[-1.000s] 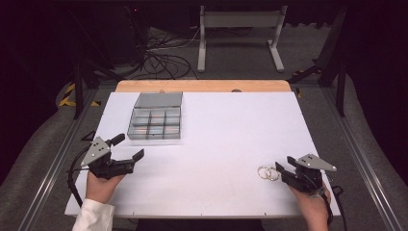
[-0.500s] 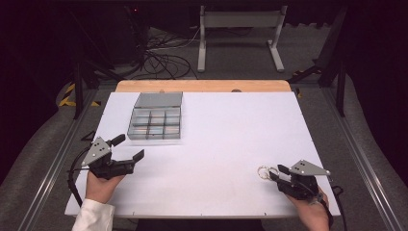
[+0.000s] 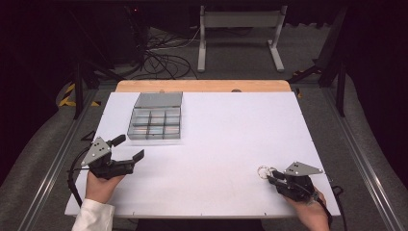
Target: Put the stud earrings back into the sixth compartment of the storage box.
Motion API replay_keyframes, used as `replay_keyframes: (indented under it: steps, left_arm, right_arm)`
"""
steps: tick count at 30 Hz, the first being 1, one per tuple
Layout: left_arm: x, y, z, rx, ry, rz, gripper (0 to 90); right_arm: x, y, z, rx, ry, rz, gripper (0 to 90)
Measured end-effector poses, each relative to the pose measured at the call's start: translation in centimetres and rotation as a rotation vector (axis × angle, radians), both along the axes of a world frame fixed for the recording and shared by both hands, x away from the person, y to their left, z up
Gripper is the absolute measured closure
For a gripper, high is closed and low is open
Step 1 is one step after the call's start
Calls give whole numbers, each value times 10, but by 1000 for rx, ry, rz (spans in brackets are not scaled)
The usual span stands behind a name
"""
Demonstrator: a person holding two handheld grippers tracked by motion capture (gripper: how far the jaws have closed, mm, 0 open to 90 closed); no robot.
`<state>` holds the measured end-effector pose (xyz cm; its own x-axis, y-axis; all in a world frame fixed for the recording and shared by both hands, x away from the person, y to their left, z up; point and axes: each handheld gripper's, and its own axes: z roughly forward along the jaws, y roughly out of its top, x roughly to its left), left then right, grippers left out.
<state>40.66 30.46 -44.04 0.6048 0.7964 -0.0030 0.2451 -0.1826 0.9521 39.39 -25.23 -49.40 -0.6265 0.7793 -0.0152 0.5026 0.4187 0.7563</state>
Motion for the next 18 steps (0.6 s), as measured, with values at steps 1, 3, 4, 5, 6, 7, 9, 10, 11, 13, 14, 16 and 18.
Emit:
replay_keyframes:
  steps: [1, 3, 4, 5, 6, 7, 9, 10, 11, 13, 14, 16, 18]
  left_arm:
    - [0, 0, 0, 1, 1, -1, 108]
    - [0, 0, 0, 2, 0, 0, 108]
    - [0, 0, 0, -2, -1, 0, 108]
    - [0, 1, 0, -2, -2, 1, 108]
    - [0, 1, -1, -4, -3, 3, 108]
    - [0, 1, 0, -1, -1, 2, 109]
    - [0, 1, -1, -3, 2, 6, 110]
    - [0, 1, -1, -3, 1, 6, 110]
    - [0, 2, -1, 1, 4, 6, 110]
    - [1, 2, -2, 3, 4, 7, 110]
    - [1, 2, -2, 4, 4, 6, 110]
    - [1, 2, -2, 3, 5, 5, 110]
    - [1, 1, -3, 1, 8, 5, 110]
  right_arm:
    - [0, -1, 0, 0, -1, 1, 725]
    - [0, 0, 0, -5, -4, 3, 743]
    - [0, 0, 0, -7, -6, 5, 759]
    - [-1, 1, 0, -14, -7, 14, 787]
    - [-1, 2, 0, -15, -6, 21, 809]
    - [-1, 2, 0, -15, -4, 27, 856]
    - [-1, 2, 0, -12, 0, 24, 861]
    - [-1, 2, 0, -12, 0, 24, 861]
    - [0, 2, 0, -7, 2, 24, 864]
    - [0, 2, 1, -4, 3, 21, 864]
    - [0, 2, 1, -3, 2, 19, 865]
    - [1, 3, 2, -5, -8, 14, 866]
    - [1, 4, 4, -1, -23, 13, 866]
